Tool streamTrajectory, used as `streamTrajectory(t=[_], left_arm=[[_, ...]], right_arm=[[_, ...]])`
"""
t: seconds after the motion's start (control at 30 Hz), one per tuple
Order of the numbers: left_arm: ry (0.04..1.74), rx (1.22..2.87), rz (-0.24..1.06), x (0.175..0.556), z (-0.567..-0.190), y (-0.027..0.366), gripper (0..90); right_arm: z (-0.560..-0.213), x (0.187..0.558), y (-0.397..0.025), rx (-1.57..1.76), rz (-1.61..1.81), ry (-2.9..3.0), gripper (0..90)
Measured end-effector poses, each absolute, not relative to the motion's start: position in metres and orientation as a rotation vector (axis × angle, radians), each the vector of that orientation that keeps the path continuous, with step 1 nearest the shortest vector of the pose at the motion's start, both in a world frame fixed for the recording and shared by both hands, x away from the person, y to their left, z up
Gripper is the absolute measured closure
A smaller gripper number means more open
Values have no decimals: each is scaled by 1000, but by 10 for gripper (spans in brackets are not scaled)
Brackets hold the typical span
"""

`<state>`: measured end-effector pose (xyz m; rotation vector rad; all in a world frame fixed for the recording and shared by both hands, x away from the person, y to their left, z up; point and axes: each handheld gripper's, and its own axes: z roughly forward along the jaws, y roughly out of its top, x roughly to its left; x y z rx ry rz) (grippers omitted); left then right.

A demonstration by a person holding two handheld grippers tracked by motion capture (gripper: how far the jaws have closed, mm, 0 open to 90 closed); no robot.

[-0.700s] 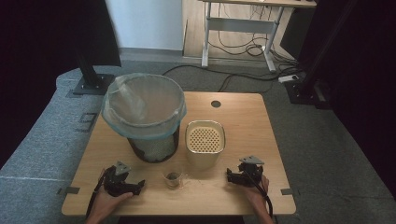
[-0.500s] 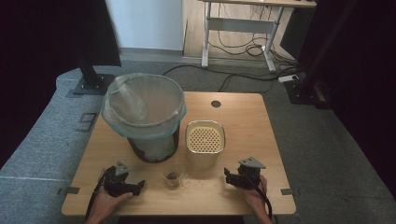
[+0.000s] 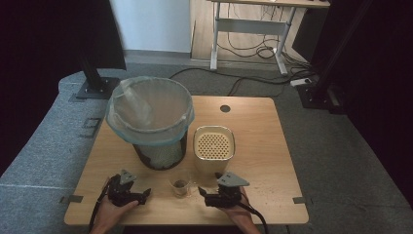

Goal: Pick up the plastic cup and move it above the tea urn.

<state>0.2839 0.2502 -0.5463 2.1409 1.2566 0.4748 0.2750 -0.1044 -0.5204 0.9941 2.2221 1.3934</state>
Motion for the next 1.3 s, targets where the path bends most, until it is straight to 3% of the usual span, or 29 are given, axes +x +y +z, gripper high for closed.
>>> streamTrajectory(t=[0.33,0.47,0.5,0.63,0.87,0.9,1.3], left_arm=[[1265,2119,474,283,-547,253,36],[1265,2119,472,283,-547,253,34],[1262,2121,473,283,-547,253,35],[1257,2121,472,283,-547,253,42],[1250,2122,470,283,-547,254,52],[1247,2123,470,283,-547,254,53],[1248,2124,473,284,-547,255,64]], right_arm=[[-537,287,-41,892,1423,2343,175],[-538,297,-27,875,1450,2316,238],[-538,300,-22,845,1457,2311,307],[-536,301,-19,813,1447,2315,361],[-510,289,-37,815,1534,2260,375],[-489,282,-53,825,1615,2211,379],[-407,283,-133,909,1717,2034,388]])
